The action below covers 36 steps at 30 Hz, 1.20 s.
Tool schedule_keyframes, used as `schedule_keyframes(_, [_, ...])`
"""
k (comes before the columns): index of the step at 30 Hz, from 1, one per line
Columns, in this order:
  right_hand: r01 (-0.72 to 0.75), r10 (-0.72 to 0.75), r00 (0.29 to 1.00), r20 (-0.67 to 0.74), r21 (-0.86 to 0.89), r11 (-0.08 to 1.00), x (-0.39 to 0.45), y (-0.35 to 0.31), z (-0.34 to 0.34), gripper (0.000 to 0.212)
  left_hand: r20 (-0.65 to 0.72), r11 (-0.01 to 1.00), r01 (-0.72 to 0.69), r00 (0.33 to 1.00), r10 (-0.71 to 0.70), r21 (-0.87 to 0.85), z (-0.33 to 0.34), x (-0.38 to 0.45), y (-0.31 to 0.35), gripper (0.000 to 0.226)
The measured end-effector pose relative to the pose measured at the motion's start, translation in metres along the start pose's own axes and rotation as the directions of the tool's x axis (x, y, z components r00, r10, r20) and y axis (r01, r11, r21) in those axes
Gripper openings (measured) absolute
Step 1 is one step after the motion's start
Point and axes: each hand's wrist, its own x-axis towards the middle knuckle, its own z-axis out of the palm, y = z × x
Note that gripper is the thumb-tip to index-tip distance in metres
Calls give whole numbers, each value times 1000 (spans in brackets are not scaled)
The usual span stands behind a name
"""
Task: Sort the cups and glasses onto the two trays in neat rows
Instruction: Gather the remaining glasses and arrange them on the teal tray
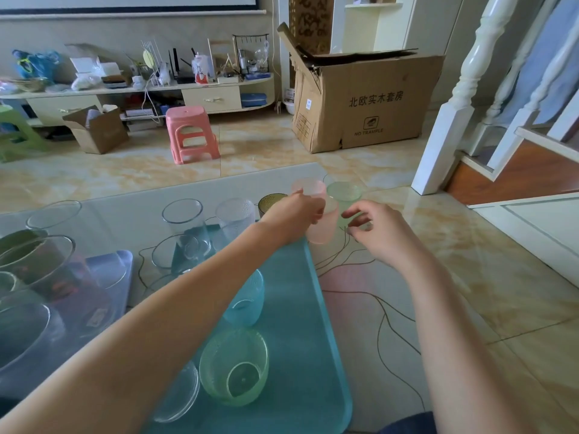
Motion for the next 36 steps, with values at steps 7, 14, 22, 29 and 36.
schedule_keyframes(7, [15, -14, 1000, -19, 17, 1000, 0, -2, 1, 18, 47, 989, -10, 999, 17, -149, -53, -44, -14, 7])
schedule_keyframes(14, [19, -18, 1000, 23, -37, 999, -8, -8, 8, 17, 135, 991, 7, 991, 11, -137, -39, -71, -22, 14])
schedule_keyframes(22, [-8, 9, 1000, 27, -59, 998, -3, -1, 13, 15, 213, 991, 51, 977, -23, -125, -35, -71, -26, 15])
schedule_keyframes(29, [-39, 5, 971, -239, -140, 989, 27, 3, 34, 43, -14, 989, 73, 997, -75, -128, -41, -9, -19, 21])
schedule_keyframes(36, [-45, 27, 997, -79, -239, 970, 50, 35, 50, 56, 107, 975, 165, 977, -182, 152, 5, 55, -16, 31])
